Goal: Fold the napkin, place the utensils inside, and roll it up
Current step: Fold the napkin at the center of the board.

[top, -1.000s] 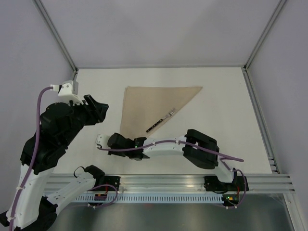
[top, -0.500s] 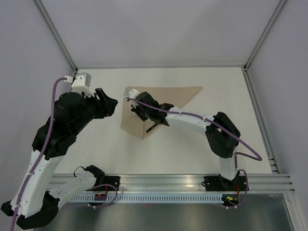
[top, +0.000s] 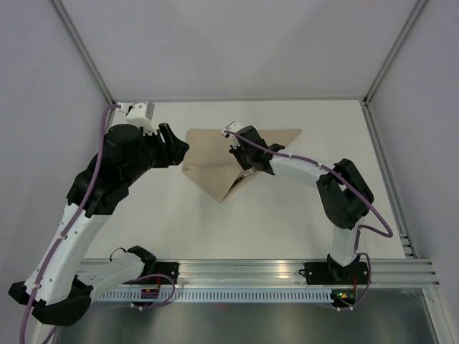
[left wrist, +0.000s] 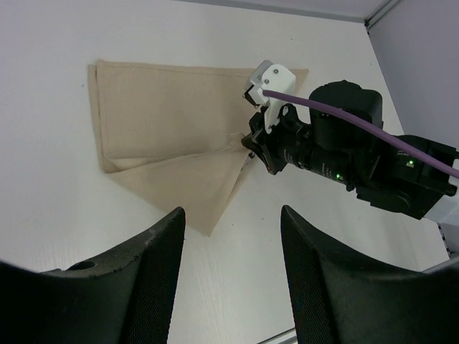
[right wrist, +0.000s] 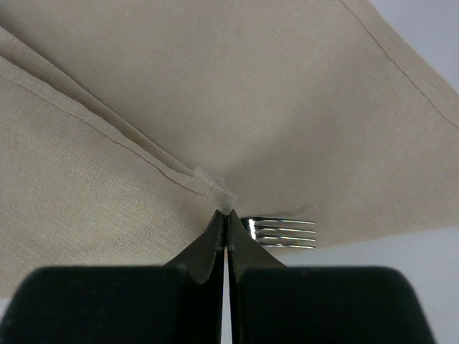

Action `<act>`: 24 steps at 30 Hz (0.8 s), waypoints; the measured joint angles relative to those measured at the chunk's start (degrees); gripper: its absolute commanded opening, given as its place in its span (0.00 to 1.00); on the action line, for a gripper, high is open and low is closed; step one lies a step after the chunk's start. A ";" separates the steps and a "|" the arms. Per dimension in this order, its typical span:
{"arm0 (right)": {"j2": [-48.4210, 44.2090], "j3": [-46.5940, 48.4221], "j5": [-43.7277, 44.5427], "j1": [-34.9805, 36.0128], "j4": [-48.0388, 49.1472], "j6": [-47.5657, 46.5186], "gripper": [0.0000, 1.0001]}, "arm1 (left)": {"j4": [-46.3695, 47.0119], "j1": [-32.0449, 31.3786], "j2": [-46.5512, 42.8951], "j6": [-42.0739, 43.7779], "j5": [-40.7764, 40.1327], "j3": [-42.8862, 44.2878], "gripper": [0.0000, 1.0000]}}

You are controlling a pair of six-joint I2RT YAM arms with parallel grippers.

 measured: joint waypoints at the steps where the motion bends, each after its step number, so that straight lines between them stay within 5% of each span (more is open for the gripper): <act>1: -0.17 -0.52 -0.04 -0.81 0.07 -0.09 0.01 | 0.24 0.00 0.31 0.00 0.15 -0.04 0.61; 24: -2.14 -5.14 -1.57 -7.48 0.76 -1.14 0.01 | 7.28 0.00 6.69 0.00 5.46 -6.40 0.60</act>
